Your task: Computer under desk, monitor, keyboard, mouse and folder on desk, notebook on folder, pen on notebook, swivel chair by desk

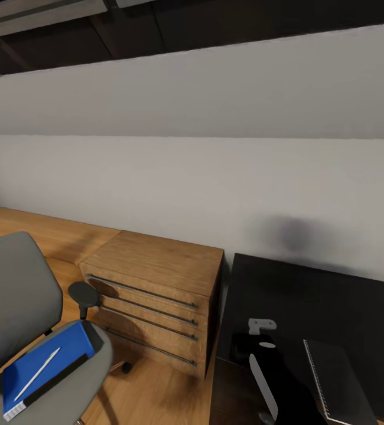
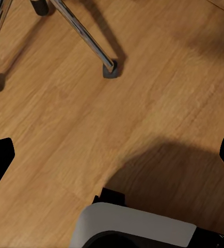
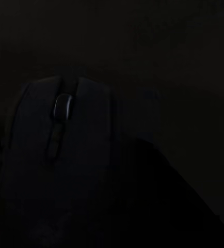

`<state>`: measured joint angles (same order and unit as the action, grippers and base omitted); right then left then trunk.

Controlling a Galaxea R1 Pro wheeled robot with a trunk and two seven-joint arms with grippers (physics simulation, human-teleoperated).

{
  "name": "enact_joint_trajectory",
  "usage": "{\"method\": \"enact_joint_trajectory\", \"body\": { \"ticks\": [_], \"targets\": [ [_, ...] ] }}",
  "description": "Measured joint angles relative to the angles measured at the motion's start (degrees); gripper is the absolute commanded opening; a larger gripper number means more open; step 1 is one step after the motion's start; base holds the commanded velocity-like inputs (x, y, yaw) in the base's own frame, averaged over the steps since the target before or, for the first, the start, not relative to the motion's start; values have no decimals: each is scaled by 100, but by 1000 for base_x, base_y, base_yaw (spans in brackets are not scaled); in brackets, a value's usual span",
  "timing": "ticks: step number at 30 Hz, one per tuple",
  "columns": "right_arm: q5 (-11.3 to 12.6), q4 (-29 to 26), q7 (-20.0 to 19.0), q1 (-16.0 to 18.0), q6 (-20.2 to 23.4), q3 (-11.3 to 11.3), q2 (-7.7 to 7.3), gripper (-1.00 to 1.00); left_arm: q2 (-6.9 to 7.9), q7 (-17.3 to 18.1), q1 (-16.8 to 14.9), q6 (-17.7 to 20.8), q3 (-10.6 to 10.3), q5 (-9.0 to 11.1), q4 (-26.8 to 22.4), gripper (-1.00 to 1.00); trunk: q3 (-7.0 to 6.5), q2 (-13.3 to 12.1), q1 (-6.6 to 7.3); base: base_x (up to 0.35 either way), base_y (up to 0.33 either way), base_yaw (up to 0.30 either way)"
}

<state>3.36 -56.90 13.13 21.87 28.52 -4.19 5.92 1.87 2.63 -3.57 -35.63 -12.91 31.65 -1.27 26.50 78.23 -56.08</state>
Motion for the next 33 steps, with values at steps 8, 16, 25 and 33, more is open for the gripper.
{"method": "enact_joint_trajectory", "body": {
  "ticks": [8,16,25,33],
  "targets": [
    [-3,0,-1,0,0,0,0,-100,4,1,0,0,0,0,0,100,0,0,0,0,0,0],
    [-4,0,-1,0,0,0,0,-100,0,0,0,0,0,0,0,100,0,0,0,0,0,0],
    [-4,0,-5,0,1,1,0,-100,3,-9,0,0,-1,3,0,100,0,0,0,0,0,0],
    [-10,0,-9,0,0,2,0,-100,6,-9,0,0,1,8,0,100,0,0,0,0,0,0]
  ]
}}
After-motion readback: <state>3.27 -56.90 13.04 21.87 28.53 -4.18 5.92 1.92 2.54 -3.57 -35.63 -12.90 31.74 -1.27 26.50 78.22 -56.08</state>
